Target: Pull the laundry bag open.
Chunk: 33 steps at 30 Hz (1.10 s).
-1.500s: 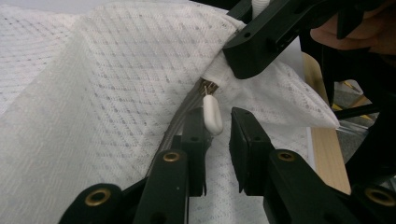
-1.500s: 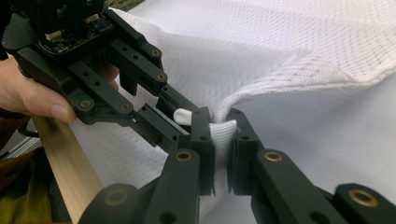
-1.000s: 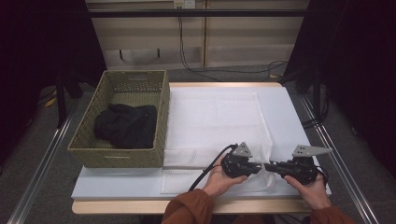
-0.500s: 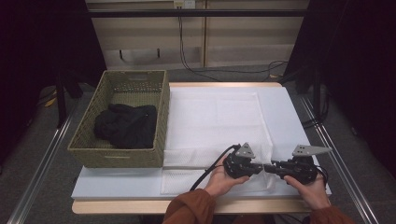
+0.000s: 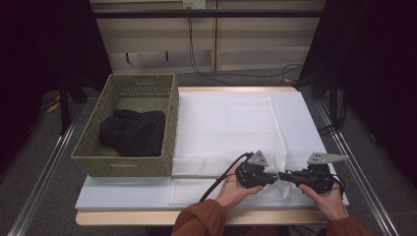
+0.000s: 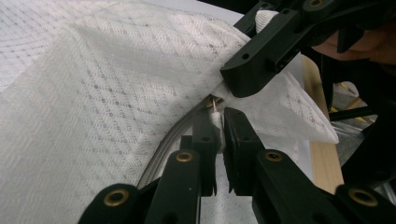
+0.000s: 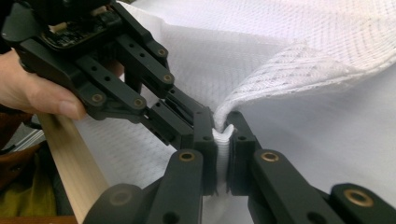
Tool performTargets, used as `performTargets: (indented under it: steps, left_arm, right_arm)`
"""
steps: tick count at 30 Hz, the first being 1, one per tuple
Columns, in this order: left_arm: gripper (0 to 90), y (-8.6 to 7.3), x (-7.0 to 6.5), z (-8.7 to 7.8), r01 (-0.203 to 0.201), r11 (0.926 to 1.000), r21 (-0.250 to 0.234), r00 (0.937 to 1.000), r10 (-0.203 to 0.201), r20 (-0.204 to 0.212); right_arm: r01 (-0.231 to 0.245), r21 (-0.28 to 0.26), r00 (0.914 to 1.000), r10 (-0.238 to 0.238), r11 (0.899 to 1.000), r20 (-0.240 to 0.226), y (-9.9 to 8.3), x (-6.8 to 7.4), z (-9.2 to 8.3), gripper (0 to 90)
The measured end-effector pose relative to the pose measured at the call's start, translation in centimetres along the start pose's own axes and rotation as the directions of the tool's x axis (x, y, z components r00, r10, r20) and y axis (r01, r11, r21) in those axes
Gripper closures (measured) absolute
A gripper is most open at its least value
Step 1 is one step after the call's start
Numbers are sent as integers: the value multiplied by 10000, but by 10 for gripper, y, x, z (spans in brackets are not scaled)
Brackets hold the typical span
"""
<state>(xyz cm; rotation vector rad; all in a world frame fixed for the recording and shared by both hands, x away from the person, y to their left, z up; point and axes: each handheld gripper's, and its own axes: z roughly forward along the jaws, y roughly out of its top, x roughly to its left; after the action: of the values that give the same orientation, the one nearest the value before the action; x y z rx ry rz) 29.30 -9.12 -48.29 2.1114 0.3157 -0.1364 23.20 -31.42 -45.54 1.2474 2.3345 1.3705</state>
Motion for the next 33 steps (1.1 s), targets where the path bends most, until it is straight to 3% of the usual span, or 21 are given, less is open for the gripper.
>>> performTargets:
  steps: [9,16,23,31,33]
  left_arm:
    - [858,1,1,2,85,10000,3,9999,-85,-64]
    - [860,1,0,2,25,10000,51,10000,-25,37]
    - [861,1,1,0,0,9997,246,9999,2,-104]
    - [862,2,0,-2,23,9999,158,10000,-23,40]
    - [863,2,0,-3,-7,9995,314,10000,10,-87]
  right_arm:
    - [-3,4,10000,3,10000,-94,0,0,0,855]
    - [-310,-115,9995,310,9995,5,-3,-4,-3,854]
    - [-396,-263,9987,404,9989,309,-4,-4,-4,858]
    - [-461,-295,9984,470,9985,300,-4,-3,-6,860]
    - [-420,-366,9983,434,9984,379,-5,-3,-7,861]
